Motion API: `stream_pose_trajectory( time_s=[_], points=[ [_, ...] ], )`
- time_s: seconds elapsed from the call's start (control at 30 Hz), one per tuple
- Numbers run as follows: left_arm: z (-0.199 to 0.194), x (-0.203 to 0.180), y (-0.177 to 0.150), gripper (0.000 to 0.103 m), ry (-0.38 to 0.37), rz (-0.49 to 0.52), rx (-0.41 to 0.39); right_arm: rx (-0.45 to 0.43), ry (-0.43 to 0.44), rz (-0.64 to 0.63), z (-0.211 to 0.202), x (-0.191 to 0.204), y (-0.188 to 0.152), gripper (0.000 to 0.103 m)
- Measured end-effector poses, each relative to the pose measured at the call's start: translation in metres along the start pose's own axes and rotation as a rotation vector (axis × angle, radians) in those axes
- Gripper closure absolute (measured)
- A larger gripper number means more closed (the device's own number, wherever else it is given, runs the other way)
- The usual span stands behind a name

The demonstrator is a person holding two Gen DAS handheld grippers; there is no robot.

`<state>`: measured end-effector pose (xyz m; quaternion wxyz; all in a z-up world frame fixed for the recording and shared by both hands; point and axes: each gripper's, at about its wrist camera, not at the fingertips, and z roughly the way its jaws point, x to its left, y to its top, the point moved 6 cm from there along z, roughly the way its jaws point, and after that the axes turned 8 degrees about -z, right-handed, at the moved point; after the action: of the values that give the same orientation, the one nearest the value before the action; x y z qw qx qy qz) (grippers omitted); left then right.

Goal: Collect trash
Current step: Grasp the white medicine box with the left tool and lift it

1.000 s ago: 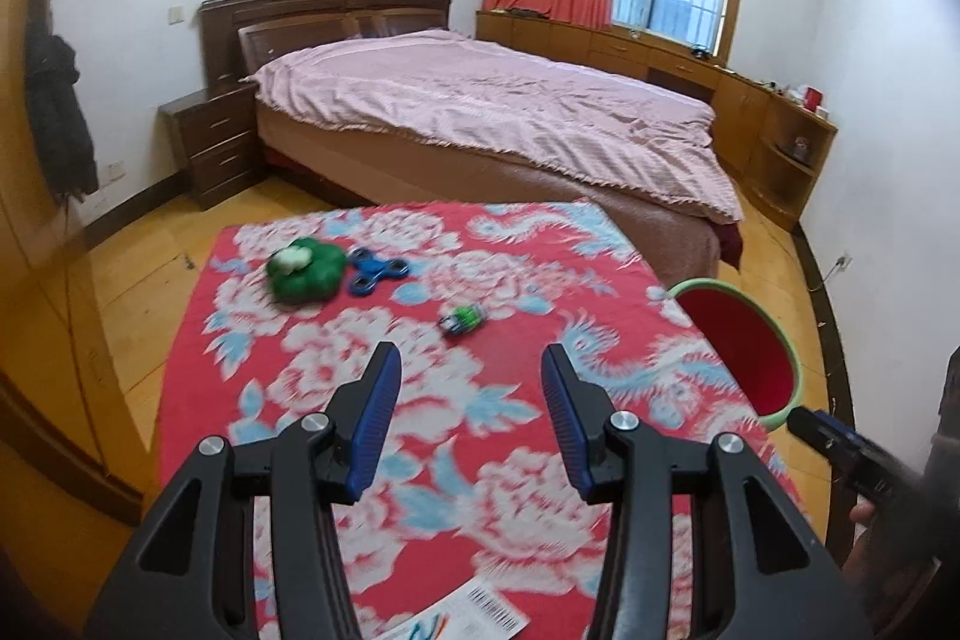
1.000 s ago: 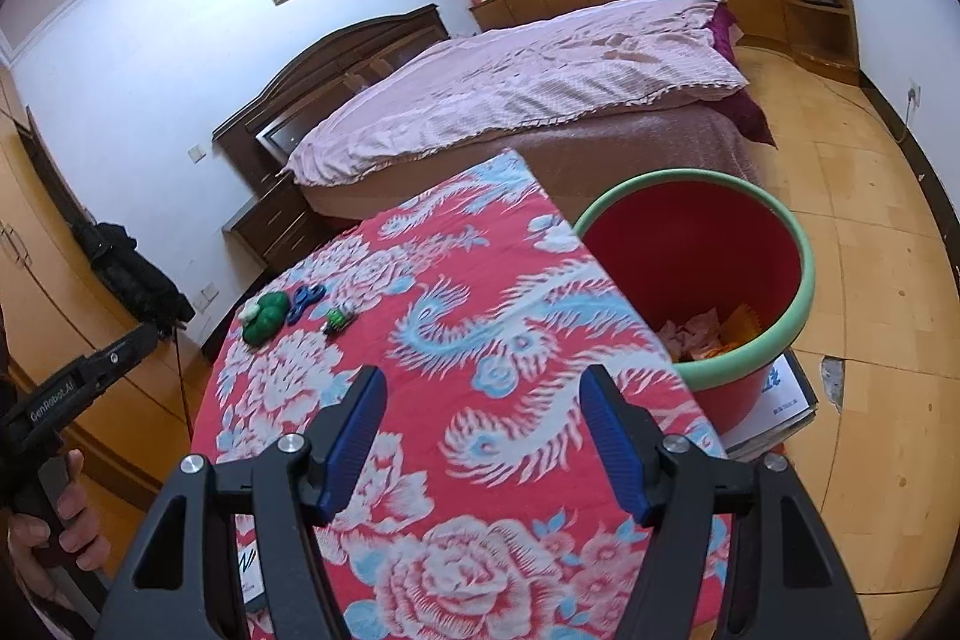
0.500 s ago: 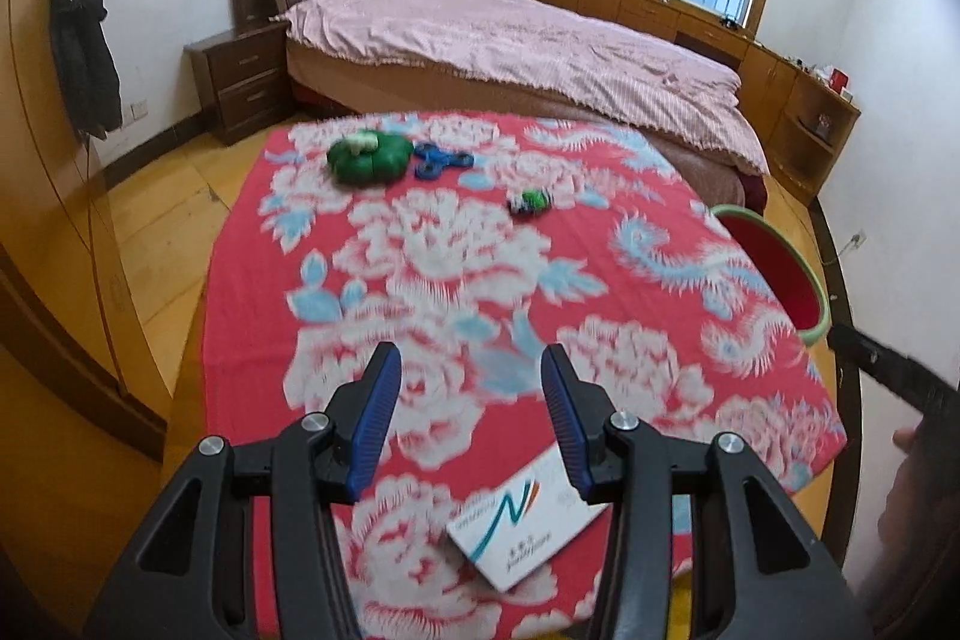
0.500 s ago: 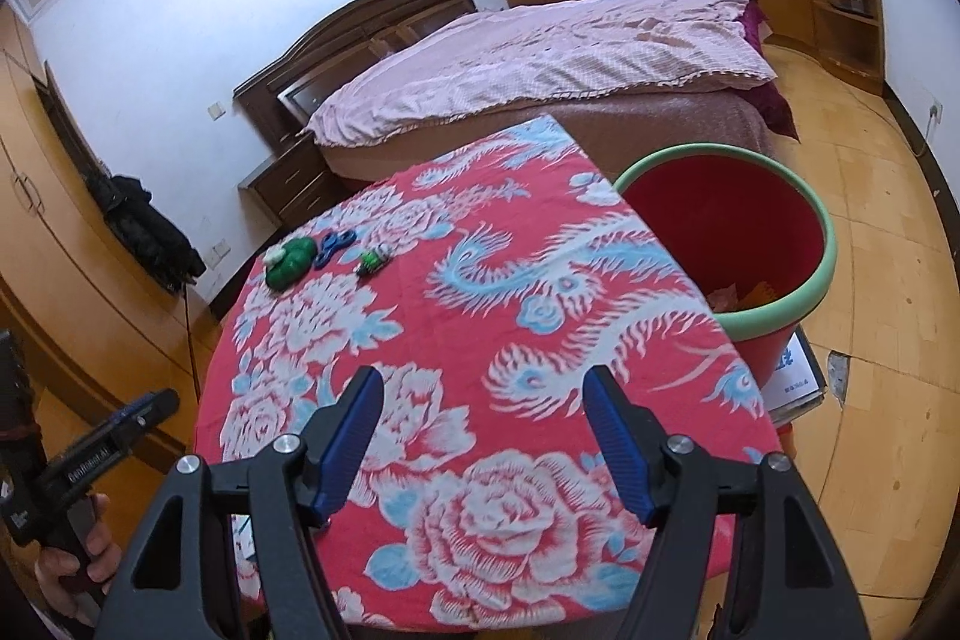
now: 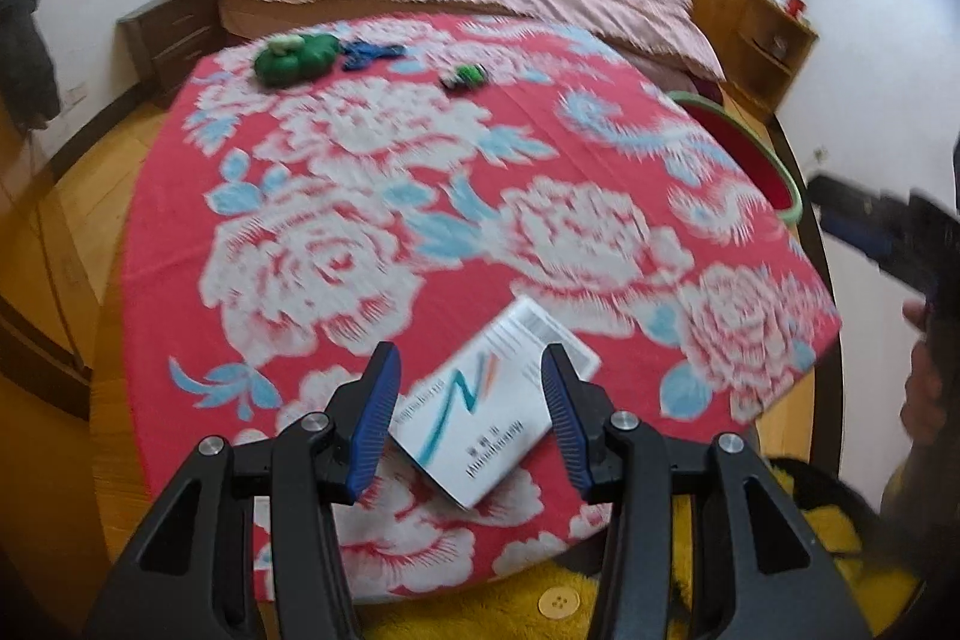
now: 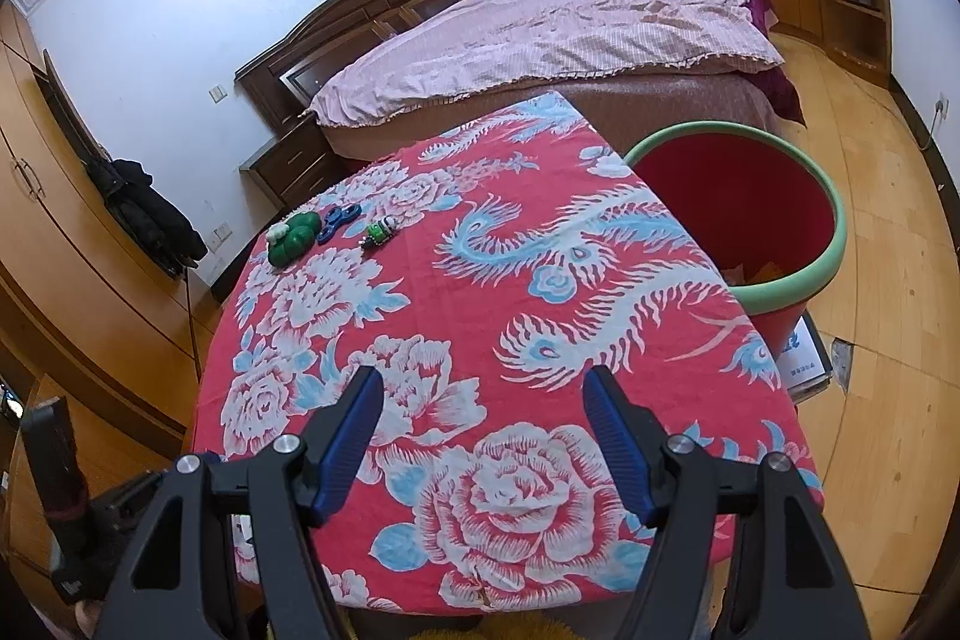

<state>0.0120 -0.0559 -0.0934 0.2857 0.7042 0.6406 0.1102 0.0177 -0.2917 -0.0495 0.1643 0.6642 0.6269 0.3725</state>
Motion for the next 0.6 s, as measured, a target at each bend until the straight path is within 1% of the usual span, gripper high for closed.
stream_pose_trajectory(
  time_s=[0.17, 0.23, 0.4, 0.47, 0.6],
  points=[
    [0.014, -0.011, -0.012, 0.044, -0.002, 0.063, 0.058, 0.003, 0.001, 0.003, 0.001, 0.000, 0.000, 0.031],
    [0.016, -0.014, -0.014, 0.041, 0.027, 0.098, 0.047, 0.002, 0.001, 0.002, 0.001, 0.000, 0.000, 0.031],
    [0.023, -0.016, -0.012, 0.040, 0.091, 0.152, 0.033, 0.003, 0.003, 0.004, 0.002, 0.000, -0.001, 0.031],
    [0.027, -0.015, -0.010, 0.040, 0.111, 0.163, 0.034, 0.005, 0.003, 0.004, 0.002, -0.001, -0.001, 0.031],
    [0.038, -0.009, -0.009, 0.040, 0.105, 0.128, 0.070, 0.005, 0.003, 0.006, 0.004, -0.001, -0.002, 0.031]
  ],
)
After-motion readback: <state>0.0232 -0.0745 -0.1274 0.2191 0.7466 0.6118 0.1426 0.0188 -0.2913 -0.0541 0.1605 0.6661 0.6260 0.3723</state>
